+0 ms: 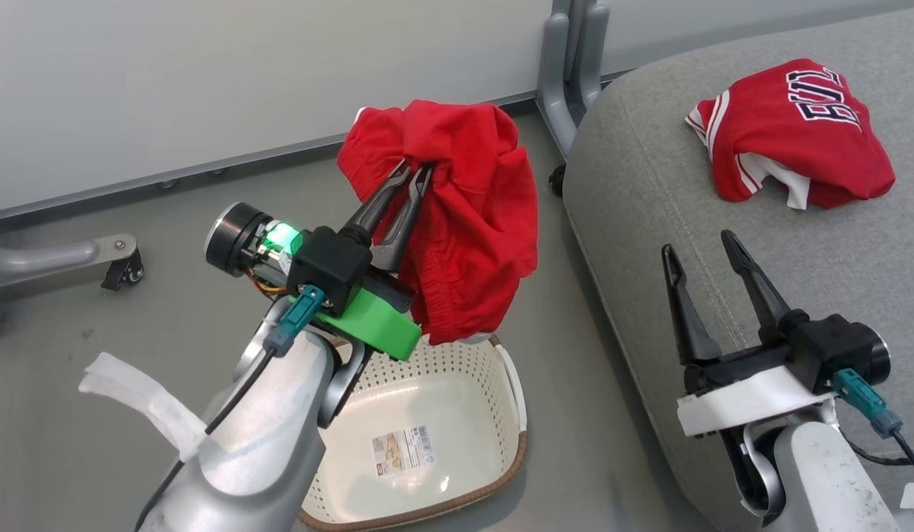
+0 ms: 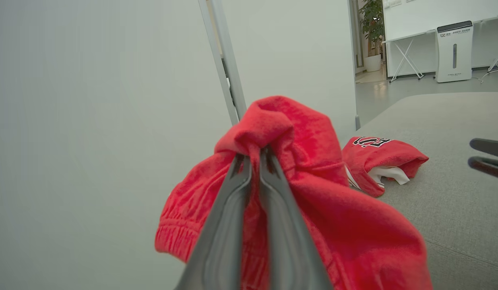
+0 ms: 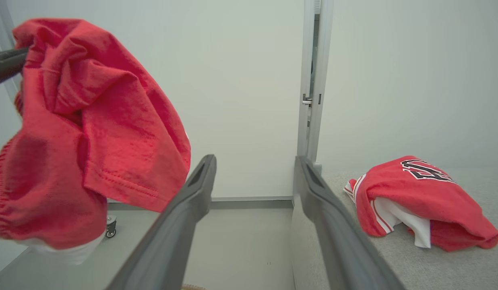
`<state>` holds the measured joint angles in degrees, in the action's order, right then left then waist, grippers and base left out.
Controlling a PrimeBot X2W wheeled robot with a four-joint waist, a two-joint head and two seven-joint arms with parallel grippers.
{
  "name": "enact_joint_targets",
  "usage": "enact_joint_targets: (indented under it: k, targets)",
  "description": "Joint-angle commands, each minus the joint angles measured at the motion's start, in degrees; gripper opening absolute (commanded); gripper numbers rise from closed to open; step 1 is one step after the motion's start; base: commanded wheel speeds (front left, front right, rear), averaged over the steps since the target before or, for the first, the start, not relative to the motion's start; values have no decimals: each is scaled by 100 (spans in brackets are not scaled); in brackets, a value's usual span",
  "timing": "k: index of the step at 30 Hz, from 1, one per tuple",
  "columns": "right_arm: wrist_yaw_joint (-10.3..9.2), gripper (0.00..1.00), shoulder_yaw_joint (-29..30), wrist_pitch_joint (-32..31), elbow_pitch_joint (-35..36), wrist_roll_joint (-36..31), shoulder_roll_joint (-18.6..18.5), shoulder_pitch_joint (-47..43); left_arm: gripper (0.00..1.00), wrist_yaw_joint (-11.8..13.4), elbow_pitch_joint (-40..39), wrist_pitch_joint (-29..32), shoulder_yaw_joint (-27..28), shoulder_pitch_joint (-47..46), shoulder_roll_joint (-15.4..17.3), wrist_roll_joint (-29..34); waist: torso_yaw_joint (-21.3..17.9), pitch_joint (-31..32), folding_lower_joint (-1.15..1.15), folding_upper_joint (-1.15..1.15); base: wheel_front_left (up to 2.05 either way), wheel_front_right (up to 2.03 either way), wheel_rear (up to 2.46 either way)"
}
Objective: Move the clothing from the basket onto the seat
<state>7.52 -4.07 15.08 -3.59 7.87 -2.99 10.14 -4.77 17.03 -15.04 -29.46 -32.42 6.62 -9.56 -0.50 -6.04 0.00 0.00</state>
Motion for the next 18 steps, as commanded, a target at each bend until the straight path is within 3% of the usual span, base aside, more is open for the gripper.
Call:
enact_joint_targets:
  k: [1, 10, 18]
  targets:
    - [-6, 100, 11, 13, 106, -38, 0, 71, 0, -1, 12, -20, 18, -34, 23, -11, -9, -10, 0, 0, 0, 0, 0]
    - [-6, 100, -779, 13, 550, -7, -42, 481, 0, -4, 97, -20, 23, -99, -13, -25, 23, -86, 0, 0, 0, 0, 0]
    - [-6, 100, -1704, 13, 272, 132, -33, 878, 0, -26, 102, -20, -97, -278, -146, 1, 181, -258, 0, 0, 0, 0, 0]
